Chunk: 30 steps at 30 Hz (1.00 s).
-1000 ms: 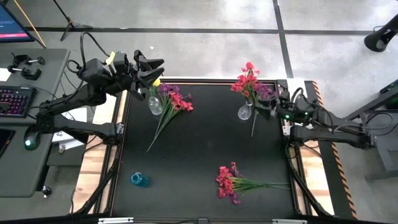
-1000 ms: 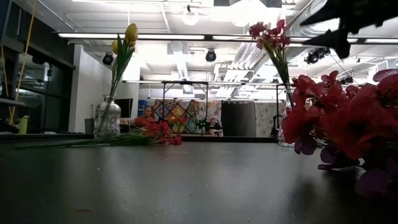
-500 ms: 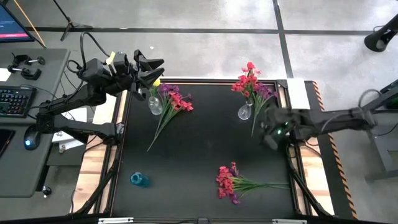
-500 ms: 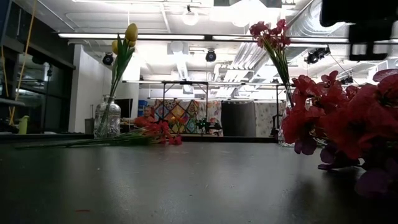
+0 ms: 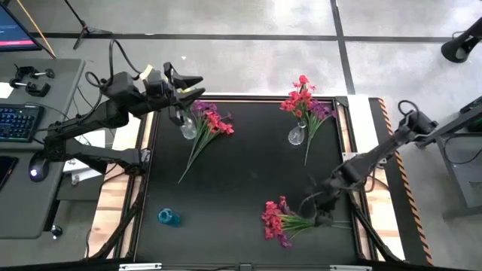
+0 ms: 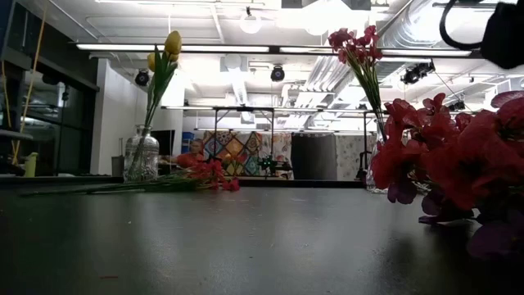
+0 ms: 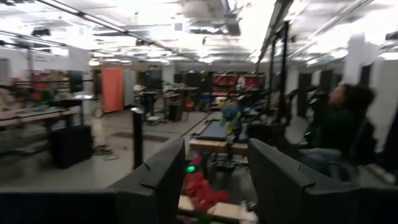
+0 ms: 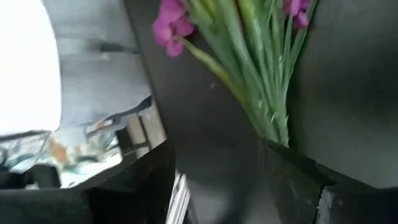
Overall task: Sort flowers into vase by color
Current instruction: Put the bottom red flowers into the right transparent vase
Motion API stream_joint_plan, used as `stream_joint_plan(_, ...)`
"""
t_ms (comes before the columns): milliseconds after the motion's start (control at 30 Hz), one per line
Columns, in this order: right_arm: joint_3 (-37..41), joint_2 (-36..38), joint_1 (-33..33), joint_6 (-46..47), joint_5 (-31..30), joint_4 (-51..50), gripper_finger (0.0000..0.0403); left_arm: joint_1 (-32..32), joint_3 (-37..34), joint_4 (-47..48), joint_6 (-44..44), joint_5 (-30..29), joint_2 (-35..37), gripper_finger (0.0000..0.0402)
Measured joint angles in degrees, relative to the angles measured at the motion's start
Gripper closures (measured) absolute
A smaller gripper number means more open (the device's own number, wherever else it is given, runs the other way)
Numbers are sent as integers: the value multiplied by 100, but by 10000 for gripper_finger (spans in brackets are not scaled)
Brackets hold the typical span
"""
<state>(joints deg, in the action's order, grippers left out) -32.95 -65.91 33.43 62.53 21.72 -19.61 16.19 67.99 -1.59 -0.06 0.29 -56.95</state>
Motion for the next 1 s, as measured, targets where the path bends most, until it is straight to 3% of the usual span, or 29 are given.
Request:
stream_joint_plan(333,0,-1025,188,-199,-519,191,187,2,0,417,378,-691,0,238)
stream_joint_plan(633,-2,-1478,199,-198,-677,219,191,2,0,494,377,-708,0,238)
stream_joint_plan(767,-2,-1508,201,-203,-746,362,221,2,0,494,377,-709,0,238)
stream_joint_plan(1000,2,-1508,199,-250,-655,582,311,2,0,492,377,-712,1,238)
